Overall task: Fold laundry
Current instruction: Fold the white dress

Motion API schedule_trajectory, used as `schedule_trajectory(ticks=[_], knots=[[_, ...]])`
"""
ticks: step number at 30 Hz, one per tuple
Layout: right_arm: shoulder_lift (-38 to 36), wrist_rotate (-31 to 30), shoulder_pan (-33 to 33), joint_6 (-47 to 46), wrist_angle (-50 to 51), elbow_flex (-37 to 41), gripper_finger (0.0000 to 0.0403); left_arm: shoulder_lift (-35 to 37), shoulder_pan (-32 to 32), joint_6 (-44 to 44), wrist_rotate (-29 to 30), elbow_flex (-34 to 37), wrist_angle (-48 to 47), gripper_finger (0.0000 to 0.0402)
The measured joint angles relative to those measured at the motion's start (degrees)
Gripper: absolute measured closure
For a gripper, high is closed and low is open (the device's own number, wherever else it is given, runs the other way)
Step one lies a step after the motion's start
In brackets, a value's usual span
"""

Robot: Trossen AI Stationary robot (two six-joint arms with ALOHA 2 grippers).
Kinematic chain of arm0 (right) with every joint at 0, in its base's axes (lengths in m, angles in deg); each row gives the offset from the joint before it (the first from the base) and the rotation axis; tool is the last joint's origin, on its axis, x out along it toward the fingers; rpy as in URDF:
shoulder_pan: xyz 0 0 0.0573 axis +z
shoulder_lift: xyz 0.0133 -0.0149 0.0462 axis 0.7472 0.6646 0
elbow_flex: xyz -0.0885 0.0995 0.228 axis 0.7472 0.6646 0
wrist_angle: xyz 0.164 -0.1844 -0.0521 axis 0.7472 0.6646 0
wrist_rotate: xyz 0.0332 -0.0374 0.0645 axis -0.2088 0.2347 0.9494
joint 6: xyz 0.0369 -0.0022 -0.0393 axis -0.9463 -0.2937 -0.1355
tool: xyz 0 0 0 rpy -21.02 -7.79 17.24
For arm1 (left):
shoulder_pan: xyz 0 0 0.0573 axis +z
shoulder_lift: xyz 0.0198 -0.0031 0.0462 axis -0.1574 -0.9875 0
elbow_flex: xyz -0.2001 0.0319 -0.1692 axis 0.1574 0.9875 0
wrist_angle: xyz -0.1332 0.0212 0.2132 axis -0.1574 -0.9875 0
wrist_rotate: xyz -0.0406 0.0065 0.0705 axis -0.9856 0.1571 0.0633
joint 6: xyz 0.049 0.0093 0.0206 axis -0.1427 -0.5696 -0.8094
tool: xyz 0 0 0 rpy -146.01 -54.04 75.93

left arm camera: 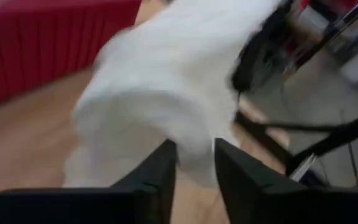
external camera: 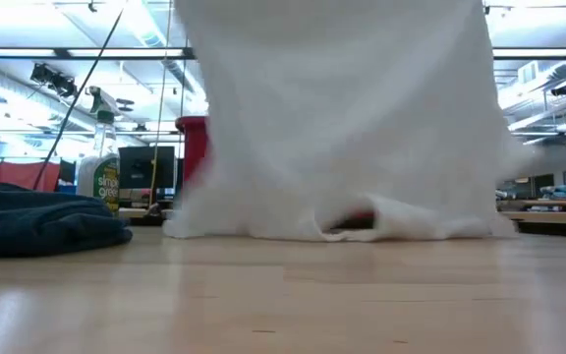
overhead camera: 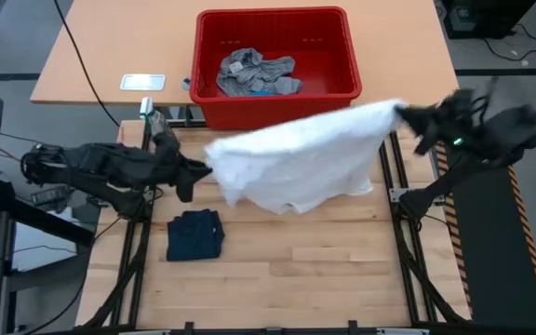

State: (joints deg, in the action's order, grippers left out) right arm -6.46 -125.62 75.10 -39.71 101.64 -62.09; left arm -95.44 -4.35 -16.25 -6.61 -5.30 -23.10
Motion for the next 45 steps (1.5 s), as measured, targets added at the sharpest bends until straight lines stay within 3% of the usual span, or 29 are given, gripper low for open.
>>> schedule_trajectory(ticks=[5,8,12,16,22,30,35,41,45], knots=[[2.53,13.12,-2.2,-23.07,15.98,4.87,0.0398,-2.04,-0.3,4.47,-6.28,3.93,-0.98,0.0223],[3.44,18.78,-2.3,-29.25,18.3,6.56,0.0398,-2.8,-1.41,4.93,-7.92,4.17,-0.48,0.0203],[3.3,20.02,-2.33,-29.41,16.68,5.54,0.0398,-2.85,-2.54,3.03,-7.91,4.11,2.85,0.0194],[2.24,18.45,-3.64,-28.92,16.81,5.1,0.0398,-6.02,-4.92,-8.76,-5.39,4.01,-1.04,0.0193],[2.23,18.81,-6.12,-28.07,17.19,5.11,0.0398,-22.87,-6.69,-29.75,-4.1,4.19,-5.27,0.0193],[2.28,20.35,-7.02,-27.51,17.13,5.11,0.0398,-44.18,-4.26,-44.49,2.08,4.15,6.98,0.0193],[2.68,22.56,-7.02,-27.6,17.1,5.11,0.0398,-50.84,0.1,-48.69,-5.57,4.17,15.42,0.0193],[3.24,23.76,-7.02,-27.89,17.08,5.11,0.0398,-51.53,4.71,-52.59,-7.22,4.13,18.62,0.0194],[3.41,23.78,-7.02,-27.93,17.08,5.11,0.0398,-52.01,6.99,-57.47,-14.01,4.11,18.75,0.0194]])
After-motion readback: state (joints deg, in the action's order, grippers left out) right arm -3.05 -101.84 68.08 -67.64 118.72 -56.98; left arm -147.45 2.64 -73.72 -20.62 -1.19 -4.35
